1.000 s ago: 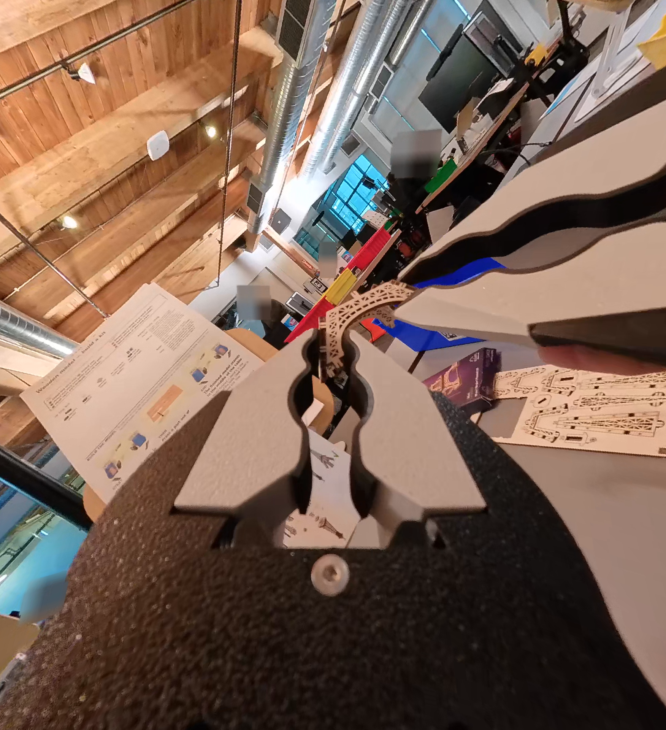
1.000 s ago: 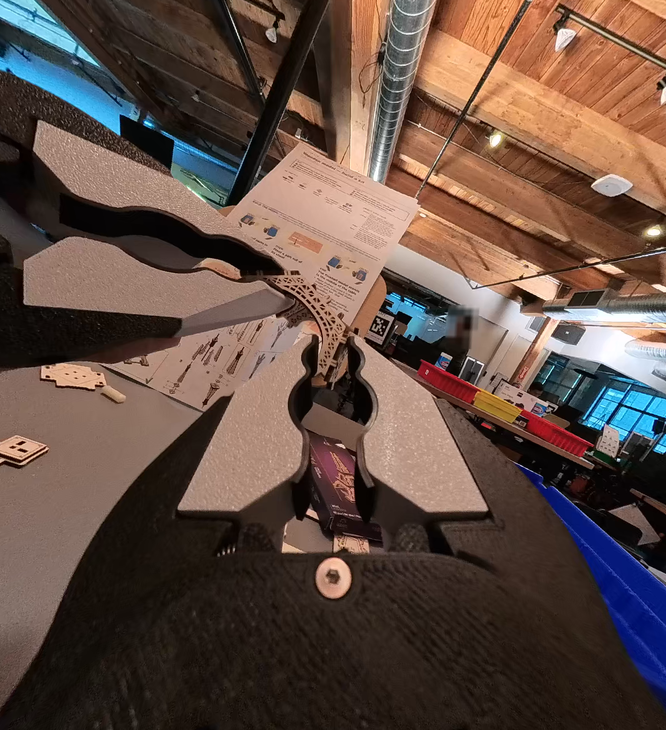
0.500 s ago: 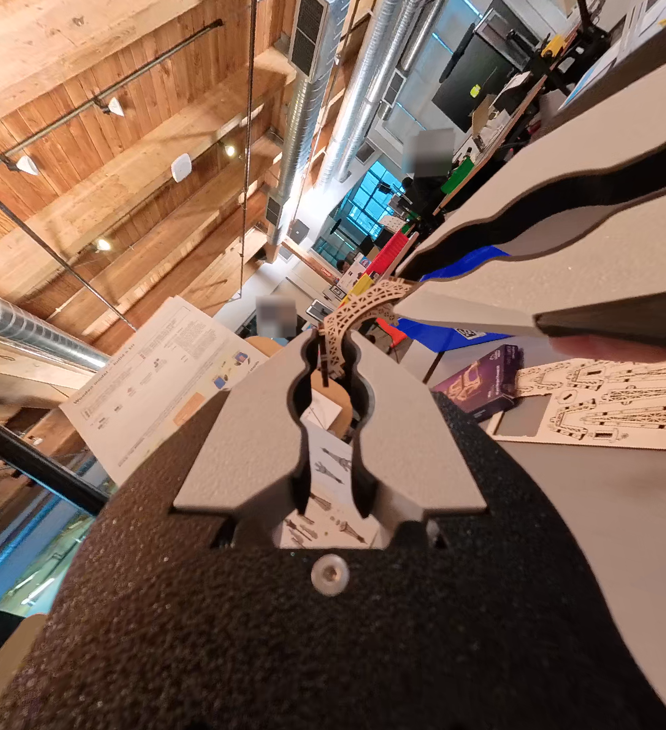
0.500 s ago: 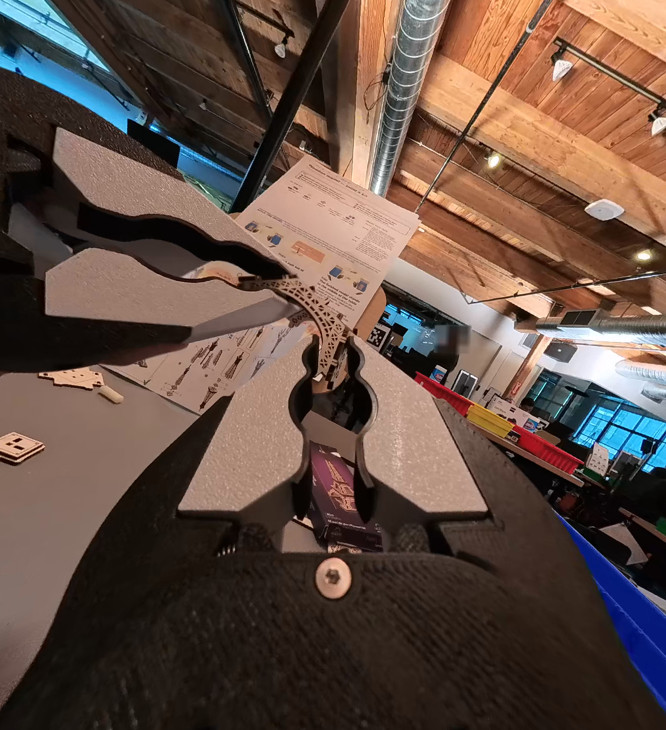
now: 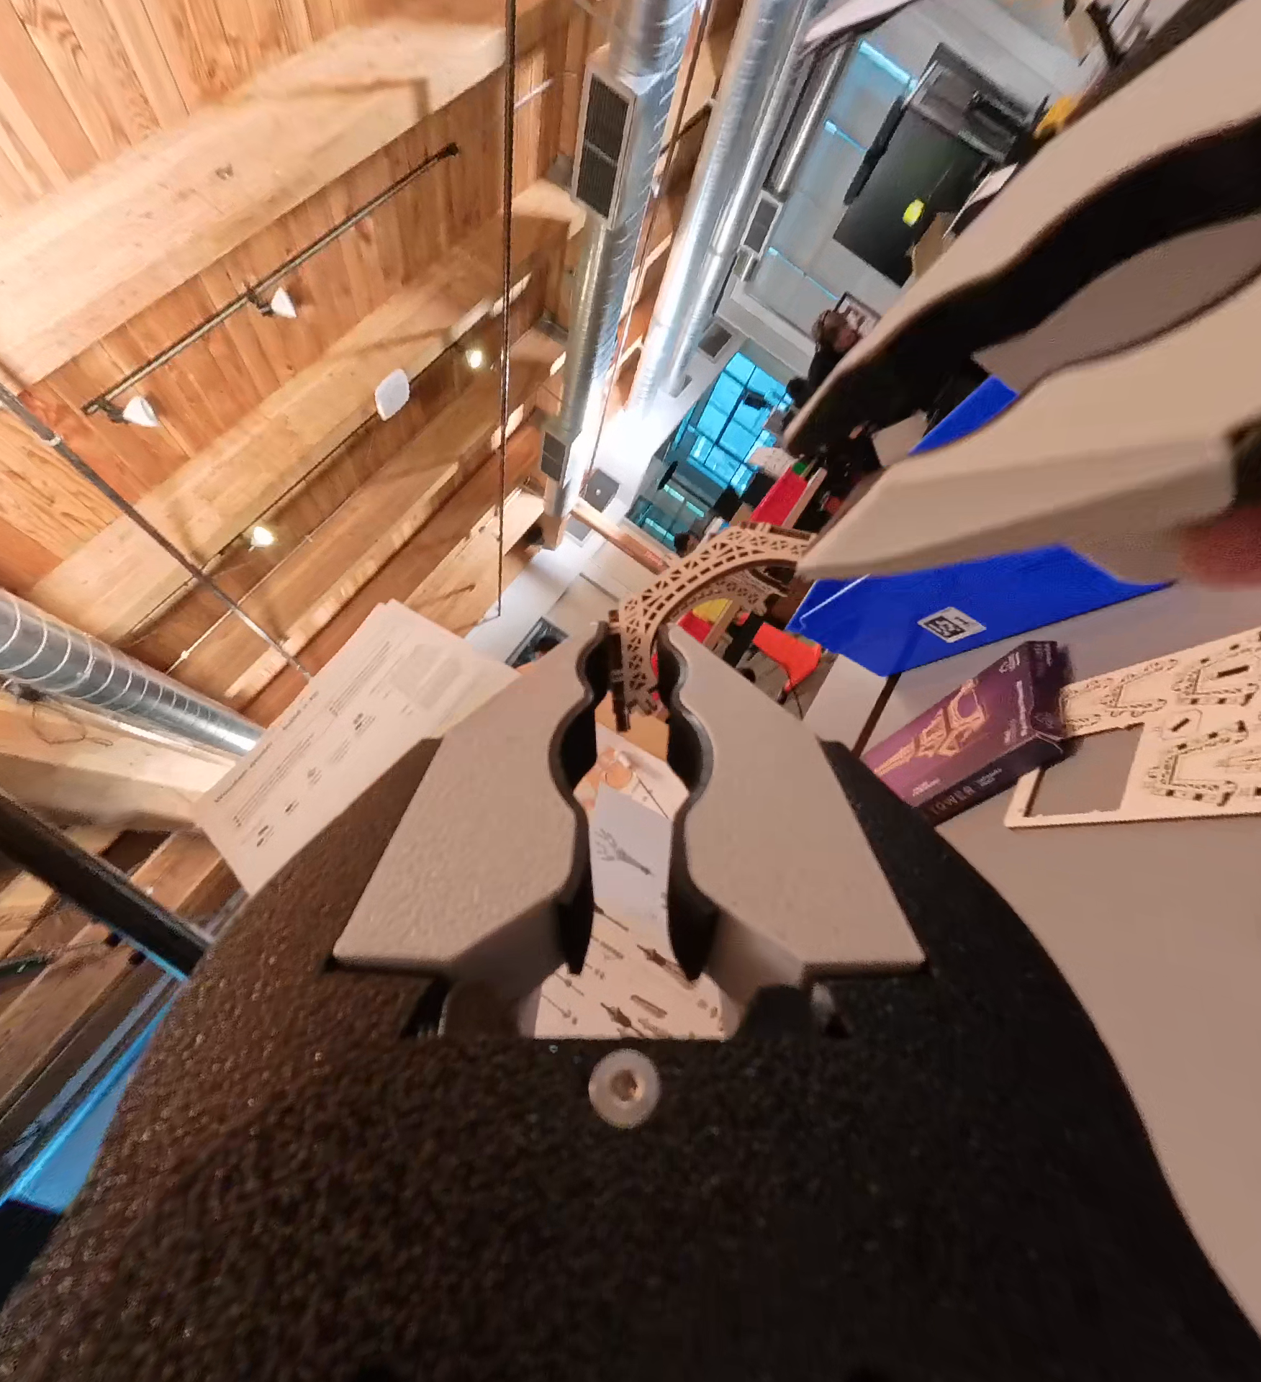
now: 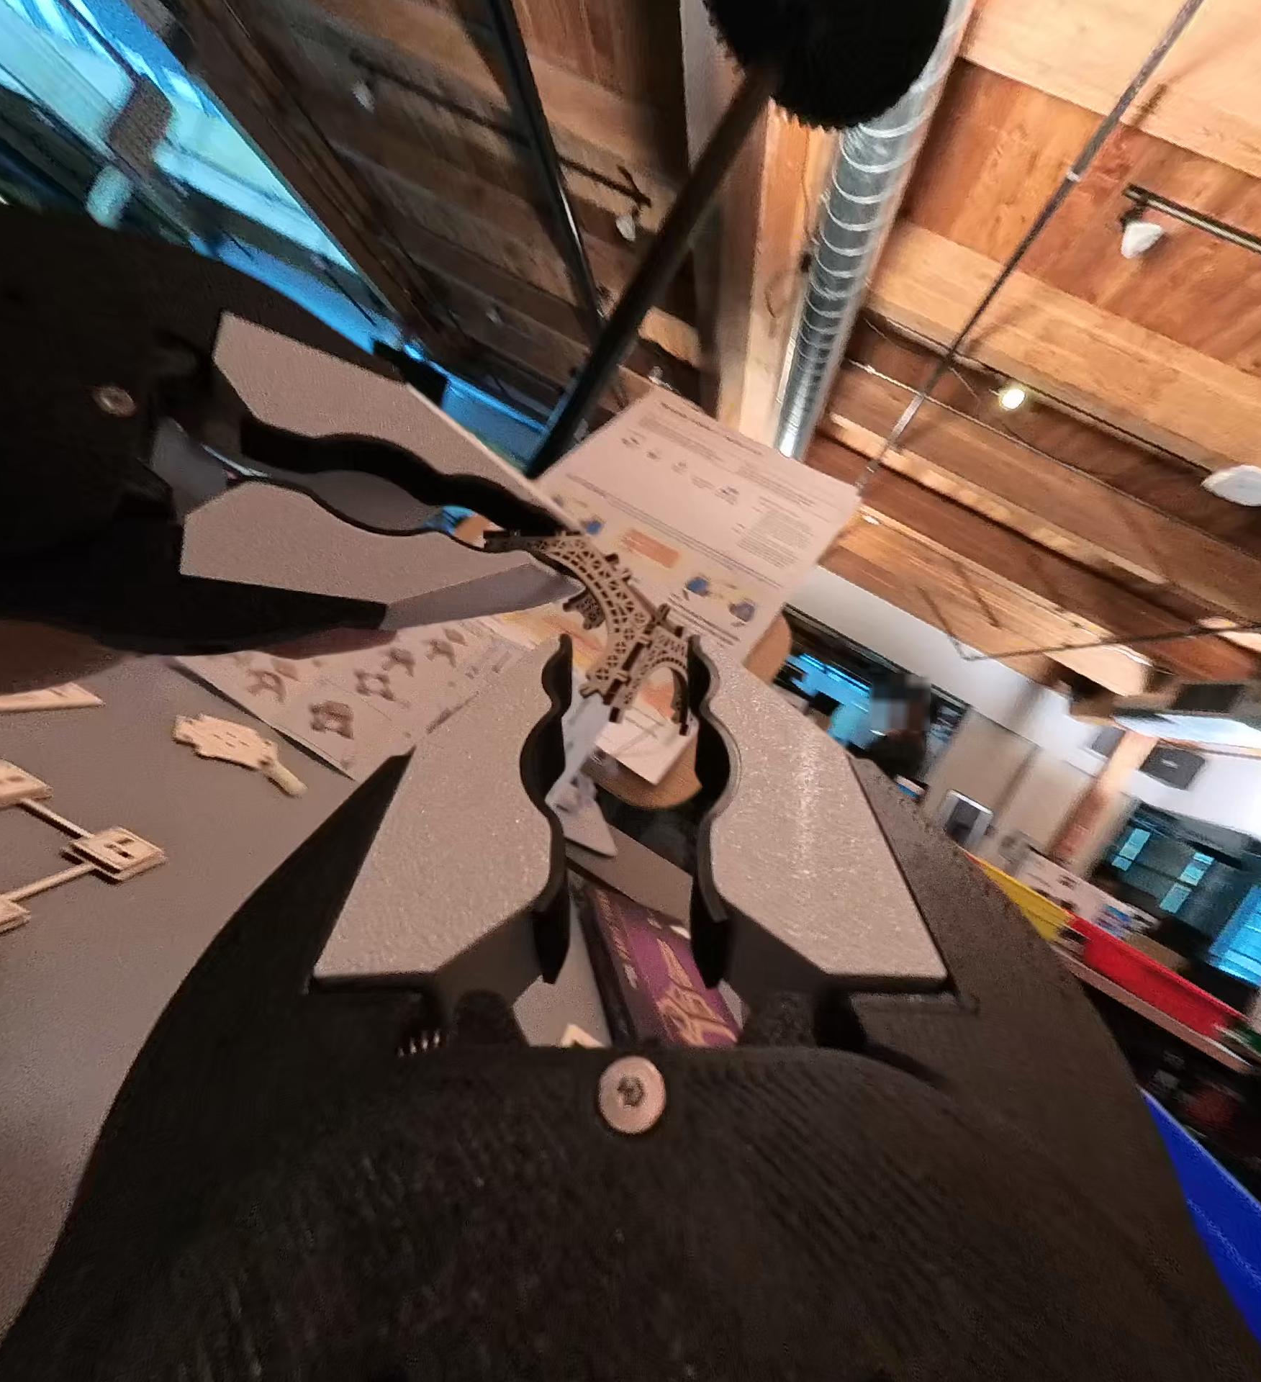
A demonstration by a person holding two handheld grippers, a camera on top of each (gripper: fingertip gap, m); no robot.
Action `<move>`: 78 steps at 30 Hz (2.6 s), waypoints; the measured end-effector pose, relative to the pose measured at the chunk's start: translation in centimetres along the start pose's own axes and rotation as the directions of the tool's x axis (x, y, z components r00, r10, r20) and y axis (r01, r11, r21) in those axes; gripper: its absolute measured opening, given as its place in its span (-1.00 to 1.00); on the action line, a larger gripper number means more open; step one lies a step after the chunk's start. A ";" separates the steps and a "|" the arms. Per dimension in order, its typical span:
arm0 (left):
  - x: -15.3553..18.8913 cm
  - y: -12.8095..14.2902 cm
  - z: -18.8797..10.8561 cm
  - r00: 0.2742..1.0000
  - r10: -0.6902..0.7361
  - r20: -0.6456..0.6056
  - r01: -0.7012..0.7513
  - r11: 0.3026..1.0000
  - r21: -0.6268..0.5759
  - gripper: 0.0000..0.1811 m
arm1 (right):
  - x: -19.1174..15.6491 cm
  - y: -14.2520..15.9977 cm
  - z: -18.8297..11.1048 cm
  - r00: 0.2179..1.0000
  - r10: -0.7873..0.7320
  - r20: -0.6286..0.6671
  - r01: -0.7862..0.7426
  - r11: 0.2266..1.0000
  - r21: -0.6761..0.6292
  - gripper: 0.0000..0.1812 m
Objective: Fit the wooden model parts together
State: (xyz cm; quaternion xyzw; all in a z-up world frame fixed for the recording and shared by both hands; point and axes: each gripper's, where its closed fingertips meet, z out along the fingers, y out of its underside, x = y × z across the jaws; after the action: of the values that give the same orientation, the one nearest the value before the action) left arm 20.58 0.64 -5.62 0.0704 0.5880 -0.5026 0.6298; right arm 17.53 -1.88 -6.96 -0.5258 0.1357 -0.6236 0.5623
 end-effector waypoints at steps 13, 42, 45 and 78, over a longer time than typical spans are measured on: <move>-1.3 -5.1 -3.1 0.996 0.094 -0.008 -0.085 0.930 0.357 -0.90 | 4.0 -0.8 -0.8 0.962 -0.234 -0.139 0.243 0.969 0.053 -0.54; 0.8 -9.9 -5.0 0.848 0.476 0.234 -0.528 0.725 0.443 -0.90 | 3.4 -4.4 -1.9 0.975 -0.169 -0.147 0.201 0.949 0.241 -0.87; 0.8 -10.0 -4.8 0.869 0.443 0.220 -0.494 0.744 0.450 -0.90 | 3.4 -4.3 -1.8 0.975 -0.165 -0.148 0.197 0.952 0.234 -0.89; 4.2 3.1 -4.5 0.904 -0.262 -0.337 0.290 0.956 0.033 -0.90 | -6.0 3.3 -0.9 0.835 -0.307 0.456 0.306 0.949 0.077 -0.48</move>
State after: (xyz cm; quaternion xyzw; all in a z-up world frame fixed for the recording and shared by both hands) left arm 18.98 2.88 -11.91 0.0953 0.6675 -0.5918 0.4417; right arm 17.55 1.74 -12.87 -0.6737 -0.0883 -0.5622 0.4714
